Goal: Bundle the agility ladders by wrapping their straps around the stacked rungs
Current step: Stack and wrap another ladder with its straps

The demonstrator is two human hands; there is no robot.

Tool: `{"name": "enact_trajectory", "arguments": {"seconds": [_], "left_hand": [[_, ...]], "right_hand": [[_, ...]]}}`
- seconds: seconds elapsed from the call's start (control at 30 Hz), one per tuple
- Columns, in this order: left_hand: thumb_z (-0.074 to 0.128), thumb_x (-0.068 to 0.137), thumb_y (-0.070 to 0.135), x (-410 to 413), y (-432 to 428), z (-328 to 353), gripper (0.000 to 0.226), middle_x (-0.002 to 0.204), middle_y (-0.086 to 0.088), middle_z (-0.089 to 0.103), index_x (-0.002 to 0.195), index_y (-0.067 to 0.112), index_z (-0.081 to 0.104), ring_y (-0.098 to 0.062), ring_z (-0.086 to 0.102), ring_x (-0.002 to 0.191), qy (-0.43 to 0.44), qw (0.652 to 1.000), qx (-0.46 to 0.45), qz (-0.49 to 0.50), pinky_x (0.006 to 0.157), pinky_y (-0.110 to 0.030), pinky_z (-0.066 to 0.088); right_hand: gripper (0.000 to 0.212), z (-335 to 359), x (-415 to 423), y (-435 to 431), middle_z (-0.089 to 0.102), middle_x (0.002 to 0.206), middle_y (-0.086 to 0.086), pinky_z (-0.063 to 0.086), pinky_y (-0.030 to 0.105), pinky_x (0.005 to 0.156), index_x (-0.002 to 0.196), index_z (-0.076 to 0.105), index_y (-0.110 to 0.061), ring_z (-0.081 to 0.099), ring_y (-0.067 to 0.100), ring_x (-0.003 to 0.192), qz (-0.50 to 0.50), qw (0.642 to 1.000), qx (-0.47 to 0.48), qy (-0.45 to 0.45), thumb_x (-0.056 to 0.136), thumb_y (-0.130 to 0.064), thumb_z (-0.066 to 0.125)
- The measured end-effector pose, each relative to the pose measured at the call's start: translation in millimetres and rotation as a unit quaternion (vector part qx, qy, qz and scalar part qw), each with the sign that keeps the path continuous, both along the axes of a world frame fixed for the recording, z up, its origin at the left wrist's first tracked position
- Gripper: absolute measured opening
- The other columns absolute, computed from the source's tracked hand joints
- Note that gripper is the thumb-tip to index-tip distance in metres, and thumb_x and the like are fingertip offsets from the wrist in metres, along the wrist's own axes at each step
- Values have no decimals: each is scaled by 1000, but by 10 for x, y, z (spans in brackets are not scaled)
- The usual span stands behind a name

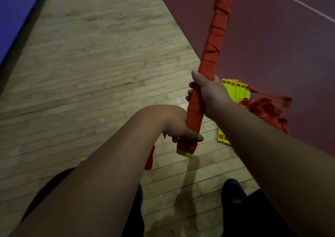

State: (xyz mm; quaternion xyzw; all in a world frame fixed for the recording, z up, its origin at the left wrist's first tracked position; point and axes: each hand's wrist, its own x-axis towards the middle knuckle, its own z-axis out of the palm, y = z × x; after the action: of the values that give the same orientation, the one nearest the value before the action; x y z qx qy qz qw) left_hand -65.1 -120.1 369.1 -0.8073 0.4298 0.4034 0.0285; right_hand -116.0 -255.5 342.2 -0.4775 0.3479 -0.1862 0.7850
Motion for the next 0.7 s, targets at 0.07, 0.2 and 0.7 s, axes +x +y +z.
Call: {"name": "enact_trajectory", "arguments": {"seconds": [0.07, 0.2, 0.7], "left_hand": [[62, 86, 87, -93, -42, -65, 66, 78, 2, 78, 88, 22, 72, -15, 71, 76, -57, 998, 1, 7, 75, -33, 55], [65, 86, 83, -120, -60, -107, 63, 78, 0, 76, 88, 21, 71, -18, 73, 77, -100, 994, -15, 38, 78, -36, 57], [71, 88, 77, 62, -5, 77, 62, 74, 3, 73, 98, 17, 78, -12, 55, 60, 96, 994, -45, 9, 58, -27, 47]], "right_hand": [[27, -52, 48, 17, 65, 90, 11, 61, 39, 65, 123, 60, -17, 65, 21, 66, -13, 999, -45, 15, 103, -30, 73], [26, -56, 94, 25, 63, 93, 10, 59, 38, 66, 126, 56, -19, 63, 23, 72, -22, 998, -58, 33, 105, -30, 68], [33, 103, -74, -105, 68, 93, 9, 58, 34, 59, 116, 60, -13, 67, 18, 67, 14, 998, 52, -28, 99, -36, 76]]}}
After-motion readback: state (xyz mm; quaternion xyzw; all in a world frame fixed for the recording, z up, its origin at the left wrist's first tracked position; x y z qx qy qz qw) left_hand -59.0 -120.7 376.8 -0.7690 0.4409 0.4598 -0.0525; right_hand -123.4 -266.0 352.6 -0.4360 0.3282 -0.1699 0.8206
